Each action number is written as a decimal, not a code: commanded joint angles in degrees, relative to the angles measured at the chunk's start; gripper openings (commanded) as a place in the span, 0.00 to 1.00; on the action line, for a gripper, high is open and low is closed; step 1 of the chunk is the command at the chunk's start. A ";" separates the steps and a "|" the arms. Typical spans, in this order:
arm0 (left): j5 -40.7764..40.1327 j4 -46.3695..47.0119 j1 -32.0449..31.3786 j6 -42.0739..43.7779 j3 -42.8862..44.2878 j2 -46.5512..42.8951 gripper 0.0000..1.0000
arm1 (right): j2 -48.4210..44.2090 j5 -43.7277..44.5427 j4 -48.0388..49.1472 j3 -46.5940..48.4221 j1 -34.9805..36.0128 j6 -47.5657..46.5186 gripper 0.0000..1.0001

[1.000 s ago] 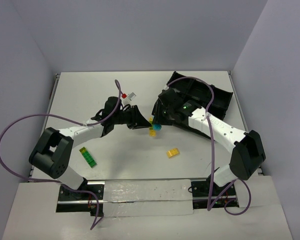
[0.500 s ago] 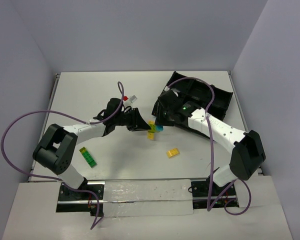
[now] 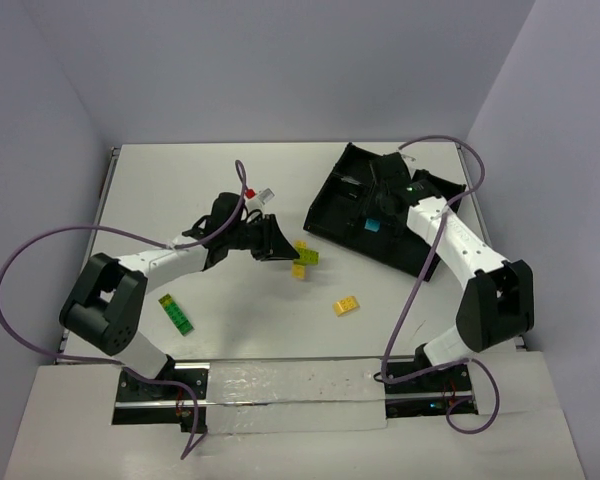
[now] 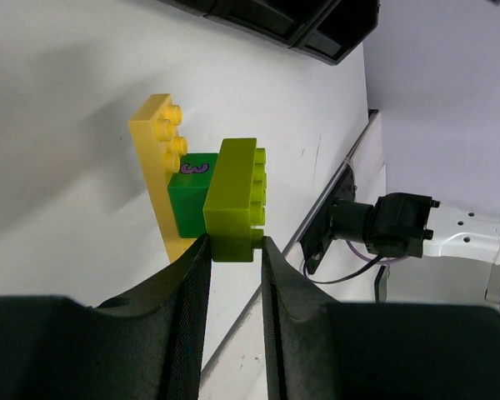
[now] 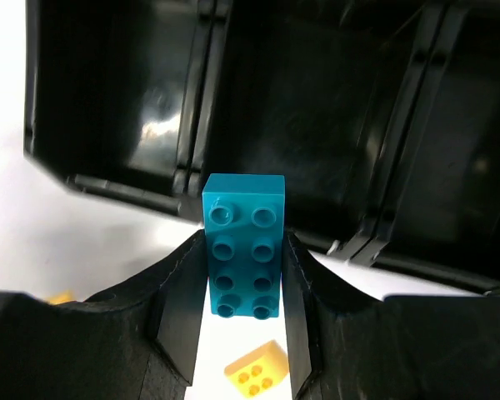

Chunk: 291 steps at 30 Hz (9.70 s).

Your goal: Sort the legos into containers by color

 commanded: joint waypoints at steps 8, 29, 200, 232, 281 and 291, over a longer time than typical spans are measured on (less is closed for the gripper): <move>0.01 -5.55 1.14 2.65 8.03 -5.17 0.00 | 8.50 4.43 2.94 6.34 -2.93 -3.04 0.53; 3.16 -4.78 1.46 -0.14 9.27 -1.37 0.00 | -12.15 -7.55 8.06 -11.75 12.40 -9.72 0.72; 8.17 4.01 9.98 -7.26 2.76 0.38 0.00 | -6.74 -15.28 16.20 -1.10 19.83 -8.37 0.00; 0.06 -2.70 9.98 -5.46 10.29 -1.80 0.00 | 5.93 3.90 10.21 7.42 8.08 -9.57 0.00; 1.59 -7.92 9.98 -2.53 11.60 -4.87 0.00 | 5.25 -29.14 16.39 6.90 15.87 -13.53 0.65; 2.07 -7.57 9.94 -2.62 10.72 -4.92 0.00 | 7.35 -30.46 18.80 6.82 15.88 -13.00 0.54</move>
